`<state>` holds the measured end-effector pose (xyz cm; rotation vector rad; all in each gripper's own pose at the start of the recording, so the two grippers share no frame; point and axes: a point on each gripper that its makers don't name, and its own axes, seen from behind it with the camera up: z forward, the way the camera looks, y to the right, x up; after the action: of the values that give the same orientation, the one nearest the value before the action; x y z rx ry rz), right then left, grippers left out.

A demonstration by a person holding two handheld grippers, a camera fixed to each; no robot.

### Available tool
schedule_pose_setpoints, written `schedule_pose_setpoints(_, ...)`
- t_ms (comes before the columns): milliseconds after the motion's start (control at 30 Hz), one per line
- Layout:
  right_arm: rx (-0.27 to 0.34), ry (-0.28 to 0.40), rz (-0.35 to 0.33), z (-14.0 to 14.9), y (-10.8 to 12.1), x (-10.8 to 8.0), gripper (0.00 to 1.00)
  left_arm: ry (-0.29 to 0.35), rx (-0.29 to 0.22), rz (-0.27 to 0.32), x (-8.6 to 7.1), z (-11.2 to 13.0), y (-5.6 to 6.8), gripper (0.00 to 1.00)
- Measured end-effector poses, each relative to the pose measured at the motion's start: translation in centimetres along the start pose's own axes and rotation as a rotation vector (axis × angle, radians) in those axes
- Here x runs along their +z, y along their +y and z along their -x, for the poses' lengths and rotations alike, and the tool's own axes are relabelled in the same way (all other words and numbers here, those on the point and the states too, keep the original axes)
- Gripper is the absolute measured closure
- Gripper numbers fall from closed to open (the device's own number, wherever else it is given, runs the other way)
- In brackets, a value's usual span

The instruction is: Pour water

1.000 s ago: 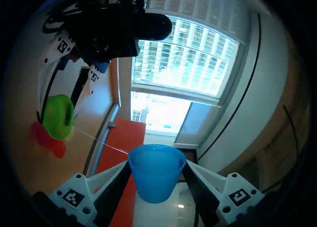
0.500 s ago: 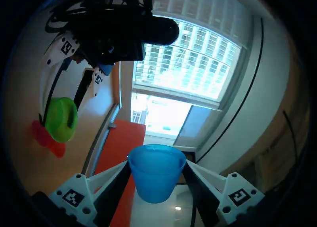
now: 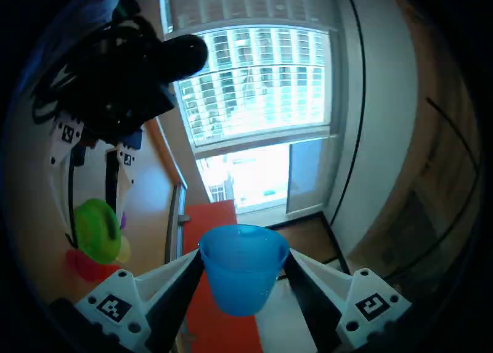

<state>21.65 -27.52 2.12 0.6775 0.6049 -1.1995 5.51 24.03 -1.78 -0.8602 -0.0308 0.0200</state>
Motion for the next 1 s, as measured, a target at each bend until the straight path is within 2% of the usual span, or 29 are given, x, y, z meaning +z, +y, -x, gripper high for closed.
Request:
schedule_pose_setpoints(500, 0.567, 0.015, -0.011, -0.5, -0.7, -1.1, 0.1, 0.003, 0.004, -0.019, -0.2, -0.1, -0.7, 0.14)
schedule_pose_setpoints(800, 0.922, 0.002, -0.048, -0.6, -1.6, -1.5, 0.1, 0.01, 0.001, -0.038, -0.7, -0.3, -1.5, 0.14)
schedule_pose_setpoints(1000, 1.111, 0.008, -0.083, -1.1, -1.9, -1.7, 0.1, 0.008, 0.006, -0.047, -0.9, -0.3, -1.8, 0.13)
